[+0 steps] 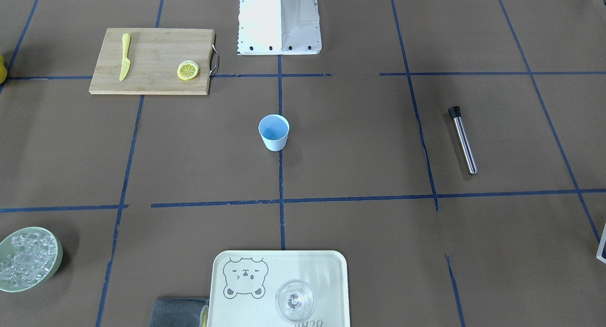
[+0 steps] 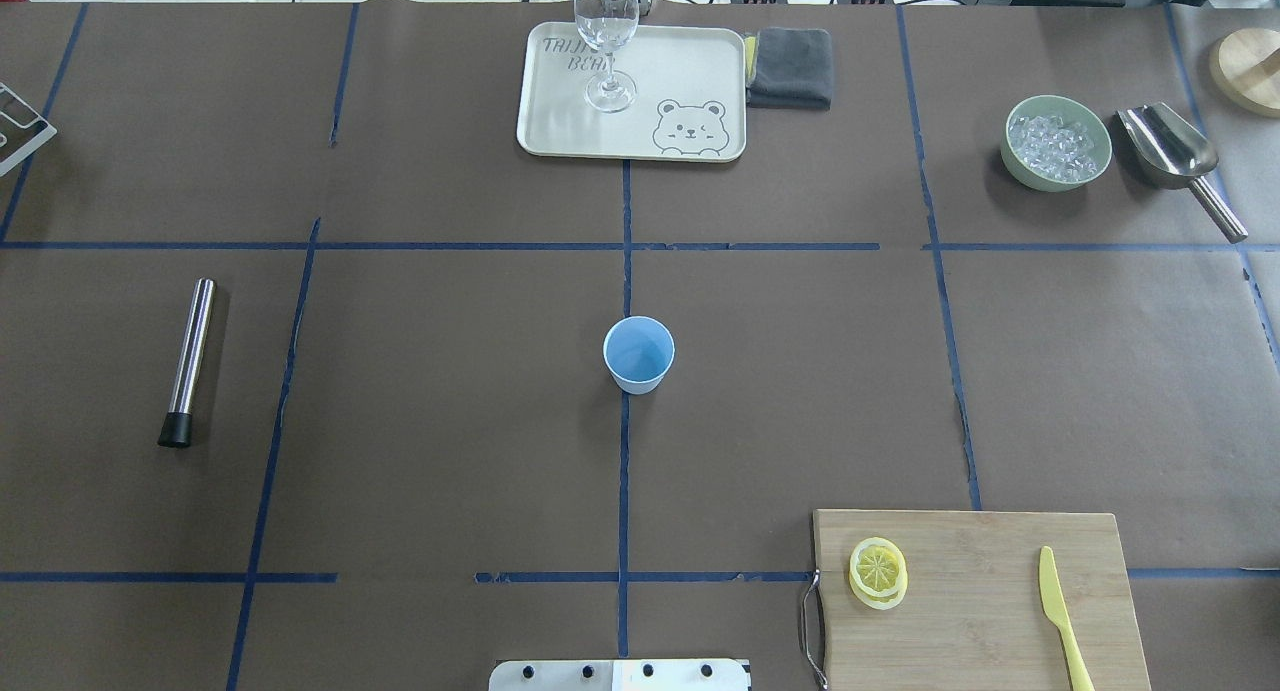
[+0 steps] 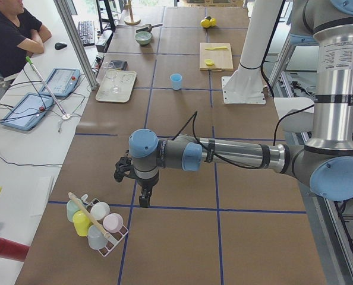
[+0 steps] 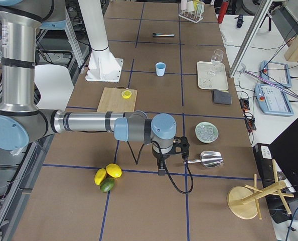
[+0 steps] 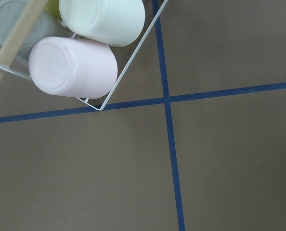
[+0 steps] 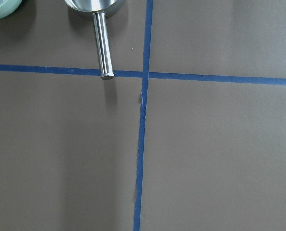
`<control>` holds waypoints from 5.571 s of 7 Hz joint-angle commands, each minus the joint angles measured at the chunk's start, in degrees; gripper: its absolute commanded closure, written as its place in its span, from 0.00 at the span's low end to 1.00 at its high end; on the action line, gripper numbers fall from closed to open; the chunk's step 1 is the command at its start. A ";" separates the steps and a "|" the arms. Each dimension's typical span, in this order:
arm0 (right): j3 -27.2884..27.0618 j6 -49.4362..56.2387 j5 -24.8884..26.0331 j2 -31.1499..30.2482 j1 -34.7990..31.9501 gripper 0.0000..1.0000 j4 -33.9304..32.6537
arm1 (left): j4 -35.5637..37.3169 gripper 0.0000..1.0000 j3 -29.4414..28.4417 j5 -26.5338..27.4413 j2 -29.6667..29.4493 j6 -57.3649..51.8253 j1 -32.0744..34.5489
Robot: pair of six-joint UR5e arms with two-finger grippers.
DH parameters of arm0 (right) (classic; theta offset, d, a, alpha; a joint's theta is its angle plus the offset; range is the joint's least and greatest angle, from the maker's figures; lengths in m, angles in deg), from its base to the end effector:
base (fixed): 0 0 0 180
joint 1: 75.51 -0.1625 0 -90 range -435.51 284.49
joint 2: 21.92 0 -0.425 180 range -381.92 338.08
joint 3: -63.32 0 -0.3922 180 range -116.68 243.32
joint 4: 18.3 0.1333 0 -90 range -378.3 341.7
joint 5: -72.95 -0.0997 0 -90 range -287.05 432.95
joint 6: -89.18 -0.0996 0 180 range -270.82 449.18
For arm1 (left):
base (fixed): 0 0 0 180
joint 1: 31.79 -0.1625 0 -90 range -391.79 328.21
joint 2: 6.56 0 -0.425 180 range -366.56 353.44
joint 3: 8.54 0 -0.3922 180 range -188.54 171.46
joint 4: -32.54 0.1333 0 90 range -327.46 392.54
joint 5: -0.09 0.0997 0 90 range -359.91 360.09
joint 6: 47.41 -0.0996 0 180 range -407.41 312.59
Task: Squeeze lemon into cup
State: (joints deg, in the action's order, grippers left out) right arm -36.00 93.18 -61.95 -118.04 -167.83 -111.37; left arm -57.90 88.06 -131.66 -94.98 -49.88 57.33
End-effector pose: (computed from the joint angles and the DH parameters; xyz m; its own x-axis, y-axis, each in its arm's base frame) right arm 0.0810 -0.4432 0.6335 0.7089 -0.0427 0.7040 0.0090 0.9986 0.0515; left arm -0.0595 -0.4863 0.6175 0.7436 0.1176 -0.6581 -0.0474 0.9912 0.1236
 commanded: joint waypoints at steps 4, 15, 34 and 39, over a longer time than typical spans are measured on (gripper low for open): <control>-0.18 -0.91 0.17 0.92 0.39 0.00 0.00 | -0.09 0.00 0.08 0.00 -0.09 0.00 0.00; -32.32 -68.20 20.05 8.57 51.03 0.00 0.61 | -4.11 0.00 6.76 -0.53 -3.86 11.37 -8.85; -24.17 -97.69 48.60 7.87 85.73 0.00 11.86 | -10.02 0.00 5.36 -0.70 -6.15 23.12 -16.17; -22.68 -97.51 47.98 7.53 85.47 0.00 13.45 | -10.02 0.00 5.36 -0.70 -6.15 23.03 -16.17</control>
State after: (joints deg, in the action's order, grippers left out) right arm -58.64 -4.34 -13.86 -110.22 -82.27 -97.93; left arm -67.92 93.38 -132.36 -101.13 -26.85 41.16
